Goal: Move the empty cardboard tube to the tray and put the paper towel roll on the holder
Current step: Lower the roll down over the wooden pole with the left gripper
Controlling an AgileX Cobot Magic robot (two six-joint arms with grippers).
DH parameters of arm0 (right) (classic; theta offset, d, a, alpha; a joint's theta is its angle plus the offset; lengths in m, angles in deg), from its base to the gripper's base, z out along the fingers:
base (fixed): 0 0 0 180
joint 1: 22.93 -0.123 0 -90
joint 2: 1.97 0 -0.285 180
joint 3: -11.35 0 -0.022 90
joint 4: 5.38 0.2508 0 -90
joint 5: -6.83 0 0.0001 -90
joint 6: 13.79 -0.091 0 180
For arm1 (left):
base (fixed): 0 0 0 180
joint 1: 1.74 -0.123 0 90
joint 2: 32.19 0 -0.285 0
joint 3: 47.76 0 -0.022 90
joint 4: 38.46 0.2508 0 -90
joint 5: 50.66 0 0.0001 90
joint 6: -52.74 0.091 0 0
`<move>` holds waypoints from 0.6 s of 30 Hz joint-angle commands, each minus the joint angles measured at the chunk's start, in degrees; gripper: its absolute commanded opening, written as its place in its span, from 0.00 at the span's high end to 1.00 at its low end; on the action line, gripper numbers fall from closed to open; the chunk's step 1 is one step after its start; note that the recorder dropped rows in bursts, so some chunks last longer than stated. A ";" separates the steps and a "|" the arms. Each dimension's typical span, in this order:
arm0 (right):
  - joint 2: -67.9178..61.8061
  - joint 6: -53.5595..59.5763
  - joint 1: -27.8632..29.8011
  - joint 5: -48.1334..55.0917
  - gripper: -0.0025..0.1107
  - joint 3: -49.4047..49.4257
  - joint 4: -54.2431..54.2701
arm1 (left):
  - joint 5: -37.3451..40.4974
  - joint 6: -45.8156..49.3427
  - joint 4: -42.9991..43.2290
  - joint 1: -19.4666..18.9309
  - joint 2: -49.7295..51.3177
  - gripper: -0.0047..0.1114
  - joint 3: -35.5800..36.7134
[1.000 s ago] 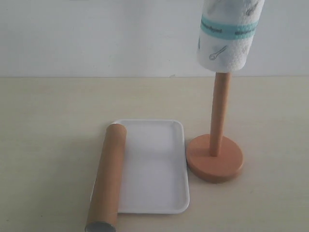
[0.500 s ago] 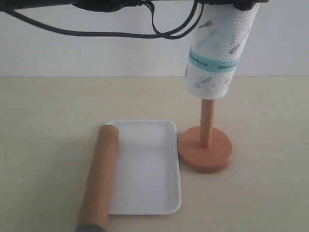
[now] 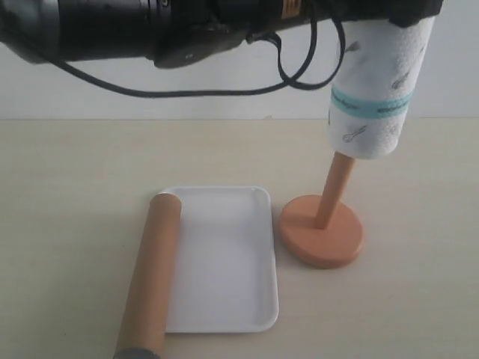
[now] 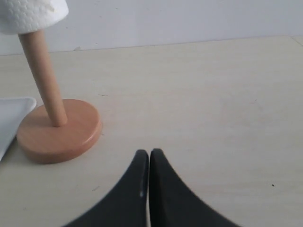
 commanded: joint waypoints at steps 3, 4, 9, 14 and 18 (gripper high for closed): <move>0.26 0.19 0.39 -0.66 0.98 -0.04 0.07 | -4.10 8.91 -10.91 -0.52 -0.09 0.92 7.06; 0.26 0.19 0.39 -0.66 0.98 -0.04 0.07 | -4.93 9.99 -12.48 -0.84 -0.09 0.92 8.31; 0.26 0.19 0.39 -0.66 0.98 -0.04 0.07 | -10.42 12.64 -16.64 -3.03 -0.09 0.92 14.83; 0.26 0.19 0.39 -0.66 0.98 -0.04 0.07 | -15.51 13.45 -16.43 -4.39 0.78 0.92 19.56; 0.26 0.19 0.39 -0.66 0.98 -0.04 0.07 | -18.40 13.45 -16.43 -4.39 4.68 0.92 19.56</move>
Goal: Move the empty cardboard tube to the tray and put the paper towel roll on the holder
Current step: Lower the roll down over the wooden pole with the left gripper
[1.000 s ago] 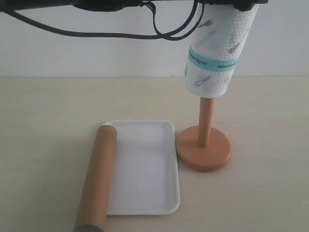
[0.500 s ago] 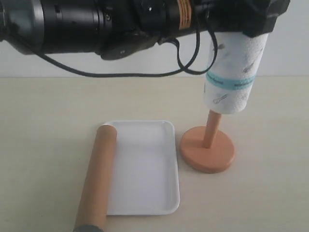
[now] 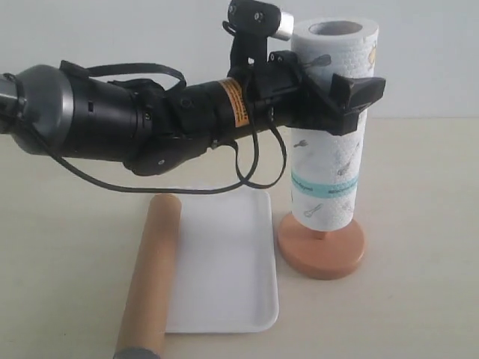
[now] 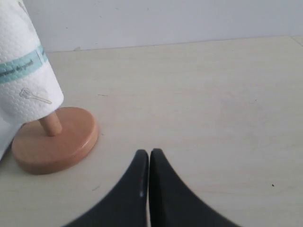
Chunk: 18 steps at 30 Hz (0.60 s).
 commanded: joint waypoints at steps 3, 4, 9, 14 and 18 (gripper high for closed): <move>0.26 0.19 0.39 -0.66 0.98 -0.04 0.07 | -2.43 -0.12 -0.67 -0.08 3.30 0.92 0.28; 0.26 0.19 0.39 -0.66 0.98 -0.04 0.07 | -2.43 -0.12 -0.67 -0.08 3.55 0.92 0.28; 0.26 0.19 0.39 -0.66 0.98 -0.04 0.07 | -2.43 2.29 -0.57 -0.08 3.62 0.92 0.28; 0.26 0.19 0.39 -0.66 0.98 -0.04 0.07 | -2.43 1.93 -0.29 -0.08 3.62 0.90 0.28; 0.26 0.19 0.39 -0.81 0.98 -0.04 0.07 | -2.43 -0.43 -0.29 -0.08 3.62 0.67 0.28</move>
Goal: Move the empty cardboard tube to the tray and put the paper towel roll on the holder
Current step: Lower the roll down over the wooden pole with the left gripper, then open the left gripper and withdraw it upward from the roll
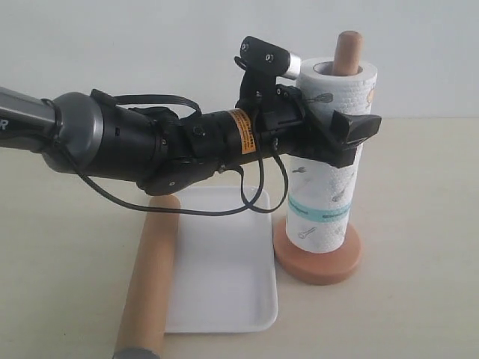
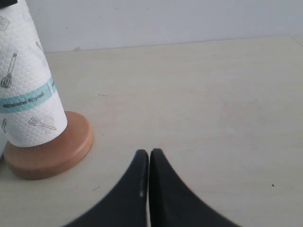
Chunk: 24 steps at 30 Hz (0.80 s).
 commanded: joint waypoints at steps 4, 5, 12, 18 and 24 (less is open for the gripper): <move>0.26 0.19 0.39 -1.71 0.98 -0.04 0.07 | -1.80 -3.57 -0.64 -0.08 -0.49 0.25 0.09; 0.26 0.19 0.39 -1.71 0.98 -0.04 0.07 | -1.95 -3.57 -0.64 -0.08 -0.49 0.13 0.09; 0.26 0.19 0.39 -1.71 0.98 -0.04 0.07 | -2.02 -3.85 -0.35 -0.08 -0.63 0.02 0.09; 0.26 0.19 0.39 -1.71 0.98 -0.04 0.07 | -1.72 5.31 2.55 -0.29 -4.42 0.02 0.09; 0.26 0.19 0.39 -1.71 0.98 -0.04 0.07 | -1.33 5.83 2.80 -0.29 -11.40 0.02 0.09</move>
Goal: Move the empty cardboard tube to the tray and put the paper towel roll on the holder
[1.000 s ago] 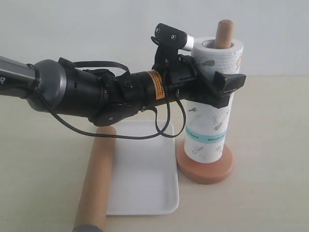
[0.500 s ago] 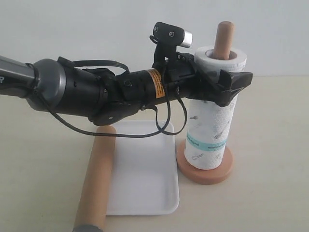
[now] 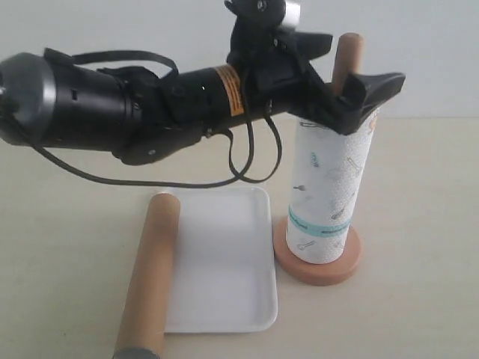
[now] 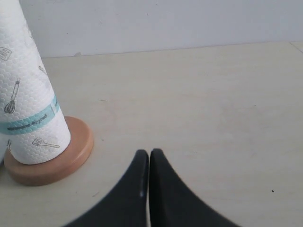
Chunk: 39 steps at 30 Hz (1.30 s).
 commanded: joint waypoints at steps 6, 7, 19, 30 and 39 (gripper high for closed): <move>0.26 0.19 0.39 -0.67 0.98 -0.04 0.07 | 5.04 0.43 0.59 -0.21 -13.26 0.02 0.09; 0.26 0.19 0.39 -0.67 0.98 -0.04 0.07 | 6.90 -0.37 1.06 -0.09 -15.04 0.02 0.09; 0.26 0.19 0.39 -0.67 0.98 -0.04 0.07 | 19.72 -34.72 47.87 -0.09 -41.81 0.91 7.52; 0.26 0.09 0.39 -0.67 0.98 -0.04 0.07 | 19.49 -34.99 47.87 -0.09 -54.28 0.91 7.83; 0.26 0.09 0.39 -0.67 0.98 -0.04 0.07 | 22.05 -39.42 47.87 -0.09 -57.70 0.91 9.62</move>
